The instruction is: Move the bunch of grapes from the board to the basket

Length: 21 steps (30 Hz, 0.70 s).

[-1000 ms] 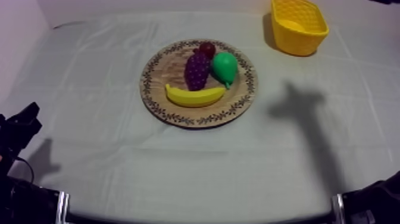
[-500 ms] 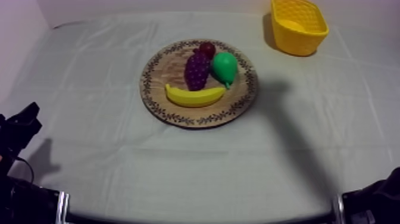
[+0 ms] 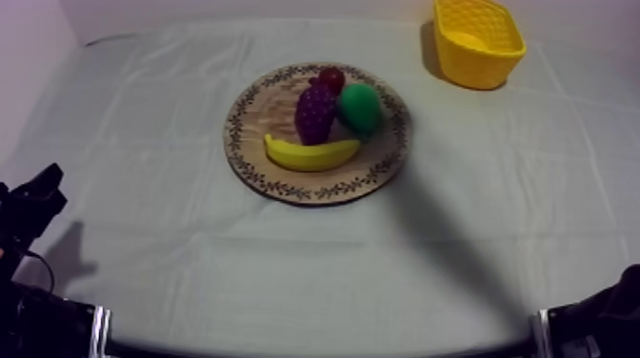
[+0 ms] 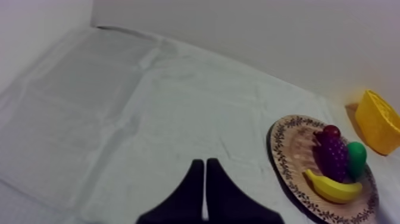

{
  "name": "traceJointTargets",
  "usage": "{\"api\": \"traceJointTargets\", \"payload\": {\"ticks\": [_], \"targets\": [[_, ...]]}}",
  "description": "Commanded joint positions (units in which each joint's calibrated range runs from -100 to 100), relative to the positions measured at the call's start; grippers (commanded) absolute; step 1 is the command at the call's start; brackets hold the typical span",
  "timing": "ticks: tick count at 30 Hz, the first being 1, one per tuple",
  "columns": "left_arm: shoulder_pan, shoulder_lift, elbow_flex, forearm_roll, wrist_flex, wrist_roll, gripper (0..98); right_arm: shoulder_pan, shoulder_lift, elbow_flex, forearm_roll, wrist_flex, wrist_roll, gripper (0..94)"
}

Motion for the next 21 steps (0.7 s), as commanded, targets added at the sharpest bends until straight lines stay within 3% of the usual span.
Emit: {"api": "traceJointTargets", "payload": {"ticks": [1,15,21], "targets": [[0.01,0.00,-0.03,0.01,0.01,0.01,0.1,-0.68,2.46,-3.01,0.64,0.96,-1.60,0.7],[0.01,0.00,-0.03,0.01,0.01,0.01,0.1,-4.05,16.62,-22.81,2.91,12.52,-7.87,0.7],[0.01,0.00,-0.03,0.01,0.01,0.01,0.1,-4.85,21.06,-27.25,3.72,12.78,-9.20,0.7]]}}
